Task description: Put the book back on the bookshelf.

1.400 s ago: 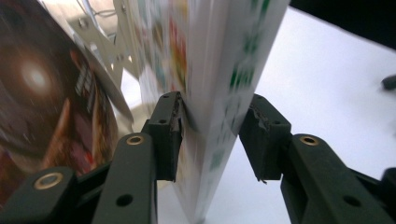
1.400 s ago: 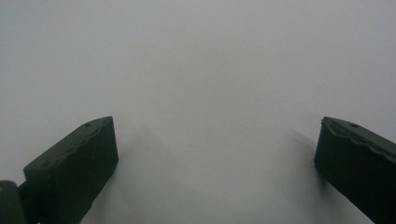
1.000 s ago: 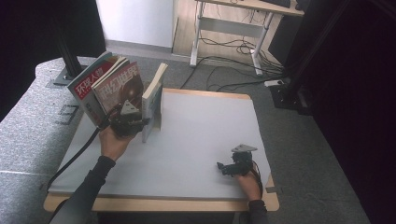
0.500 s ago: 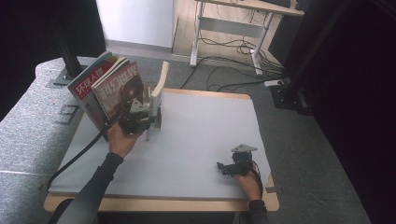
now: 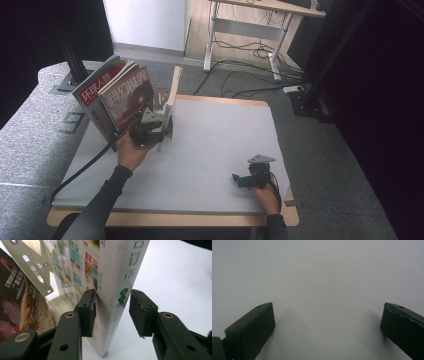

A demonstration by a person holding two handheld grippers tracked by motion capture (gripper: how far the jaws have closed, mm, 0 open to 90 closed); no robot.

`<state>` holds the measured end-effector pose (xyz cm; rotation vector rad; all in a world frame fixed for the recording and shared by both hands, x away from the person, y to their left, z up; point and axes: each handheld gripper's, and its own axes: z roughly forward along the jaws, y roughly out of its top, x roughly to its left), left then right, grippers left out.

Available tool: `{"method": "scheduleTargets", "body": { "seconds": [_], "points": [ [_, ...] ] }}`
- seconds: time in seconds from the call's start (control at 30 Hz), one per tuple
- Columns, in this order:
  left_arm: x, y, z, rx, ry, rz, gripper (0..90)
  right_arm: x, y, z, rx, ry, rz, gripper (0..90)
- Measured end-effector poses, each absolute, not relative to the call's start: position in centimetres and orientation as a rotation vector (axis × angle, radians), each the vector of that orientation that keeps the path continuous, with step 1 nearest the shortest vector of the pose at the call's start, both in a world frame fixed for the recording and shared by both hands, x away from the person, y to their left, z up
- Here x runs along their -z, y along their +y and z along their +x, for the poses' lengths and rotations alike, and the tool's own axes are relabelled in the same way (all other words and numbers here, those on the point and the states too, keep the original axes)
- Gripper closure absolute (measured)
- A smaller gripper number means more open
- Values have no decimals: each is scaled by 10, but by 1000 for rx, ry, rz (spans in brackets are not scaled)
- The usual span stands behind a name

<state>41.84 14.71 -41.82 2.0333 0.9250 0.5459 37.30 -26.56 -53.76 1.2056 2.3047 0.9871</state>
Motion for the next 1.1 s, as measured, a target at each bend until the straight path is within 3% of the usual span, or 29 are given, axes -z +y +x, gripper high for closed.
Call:
{"method": "scheduleTargets", "body": {
  "seconds": [0.17, 0.4, 0.8, 1.1],
  "points": [
    [413, 150, 416, -526, 918, 2009, 485, 538, -265, 373, -988, 2304, 1206, 0],
    [414, 154, 410, -475, 887, 2005, 306, 538, -266, 373, -985, 2305, 1202, 0],
    [410, 171, 392, -458, 864, 1981, 161, 537, -266, 373, -985, 2305, 1201, 0],
    [414, 173, 378, -481, 845, 2035, 121, 537, -265, 373, -984, 2304, 1204, 0]
  ]
}}
